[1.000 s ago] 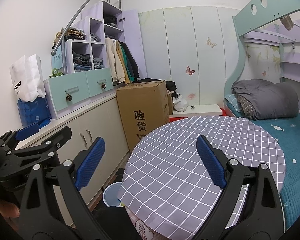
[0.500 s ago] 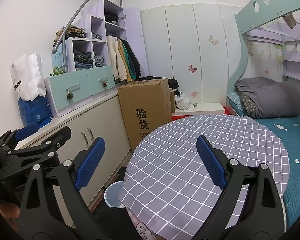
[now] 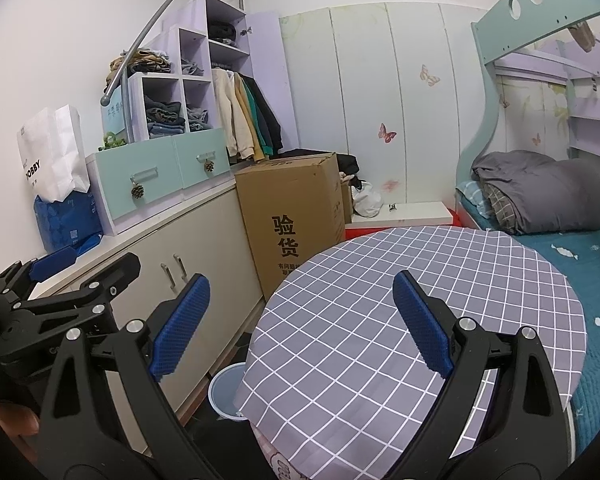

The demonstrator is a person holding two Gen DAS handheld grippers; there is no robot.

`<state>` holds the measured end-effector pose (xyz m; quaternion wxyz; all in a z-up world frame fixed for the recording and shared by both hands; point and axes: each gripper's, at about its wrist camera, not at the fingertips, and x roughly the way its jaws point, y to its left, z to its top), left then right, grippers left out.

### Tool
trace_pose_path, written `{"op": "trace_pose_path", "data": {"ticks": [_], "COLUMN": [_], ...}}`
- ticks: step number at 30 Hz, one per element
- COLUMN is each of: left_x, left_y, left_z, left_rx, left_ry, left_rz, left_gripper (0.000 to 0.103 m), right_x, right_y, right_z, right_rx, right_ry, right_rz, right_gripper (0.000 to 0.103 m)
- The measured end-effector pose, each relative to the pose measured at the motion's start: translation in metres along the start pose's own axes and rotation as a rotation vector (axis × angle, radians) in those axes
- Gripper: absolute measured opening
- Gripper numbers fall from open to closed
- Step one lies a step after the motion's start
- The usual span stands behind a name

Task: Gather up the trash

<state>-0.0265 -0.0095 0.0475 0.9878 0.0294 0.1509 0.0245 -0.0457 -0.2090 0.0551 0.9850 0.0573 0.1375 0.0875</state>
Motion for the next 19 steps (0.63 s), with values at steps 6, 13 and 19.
{"op": "trace_pose_path", "data": {"ticks": [6, 13, 19], "left_x": [0.004, 0.023, 0.051], "left_y": [-0.001, -0.014, -0.039], "left_z": [0.001, 0.007, 0.008], "left_rx": [0.000, 0.000, 0.017], "left_ry": [0.002, 0.015, 0.056], "left_rz": [0.004, 0.010, -0.010], "left_gripper": [0.095, 0.095, 0.095], "right_x": [0.010, 0.031, 0.053], "right_y": [-0.012, -0.043, -0.078], "right_z": [0.002, -0.001, -0.006], "right_rx": [0.010, 0.045, 0.070], "right_ry": [0.007, 0.036, 0.093], "right_rz": [0.001, -0.019, -0.056], "right_gripper": [0.091, 0.091, 0.091]}}
